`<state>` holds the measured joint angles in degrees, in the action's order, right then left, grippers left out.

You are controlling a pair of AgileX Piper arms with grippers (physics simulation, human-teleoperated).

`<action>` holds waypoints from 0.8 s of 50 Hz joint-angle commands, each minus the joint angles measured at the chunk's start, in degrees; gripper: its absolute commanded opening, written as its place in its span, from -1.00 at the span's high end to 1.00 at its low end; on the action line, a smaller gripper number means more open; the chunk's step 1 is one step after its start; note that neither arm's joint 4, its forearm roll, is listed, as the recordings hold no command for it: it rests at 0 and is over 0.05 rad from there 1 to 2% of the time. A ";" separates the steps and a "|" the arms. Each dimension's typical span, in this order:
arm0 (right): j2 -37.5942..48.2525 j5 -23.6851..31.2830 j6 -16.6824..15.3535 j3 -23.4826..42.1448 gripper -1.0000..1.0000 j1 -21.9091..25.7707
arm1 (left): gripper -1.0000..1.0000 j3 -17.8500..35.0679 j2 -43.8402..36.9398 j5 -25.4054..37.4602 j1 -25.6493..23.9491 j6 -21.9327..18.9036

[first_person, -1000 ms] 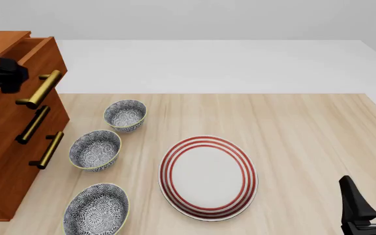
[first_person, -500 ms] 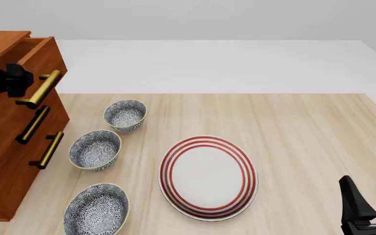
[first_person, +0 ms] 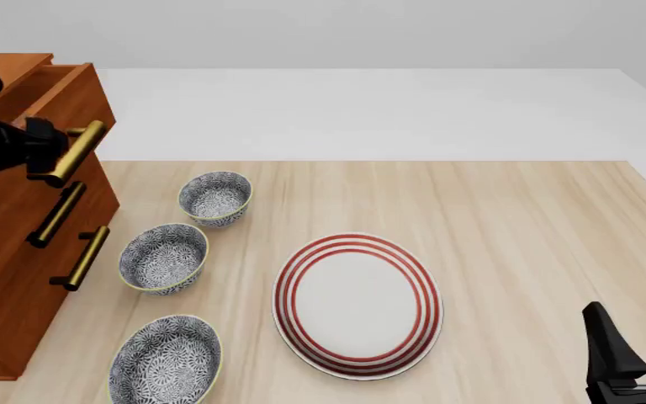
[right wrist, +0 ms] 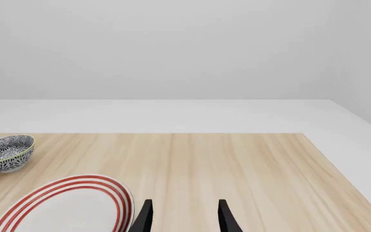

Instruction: Open the top drawer of the cabinet.

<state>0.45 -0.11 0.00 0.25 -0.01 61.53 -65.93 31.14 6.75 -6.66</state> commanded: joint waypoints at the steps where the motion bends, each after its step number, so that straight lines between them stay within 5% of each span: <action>1: 0.00 0.00 0.00 0.00 -1.00 0.00 | -1.00 -0.44 -0.83 -0.64 -0.25 0.03; 40: 0.00 0.00 0.01 0.00 -1.00 0.01 | -1.00 -2.22 -3.00 -1.96 -3.24 0.17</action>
<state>0.44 -0.11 0.00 0.25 0.00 60.22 -67.30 29.34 4.42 -5.75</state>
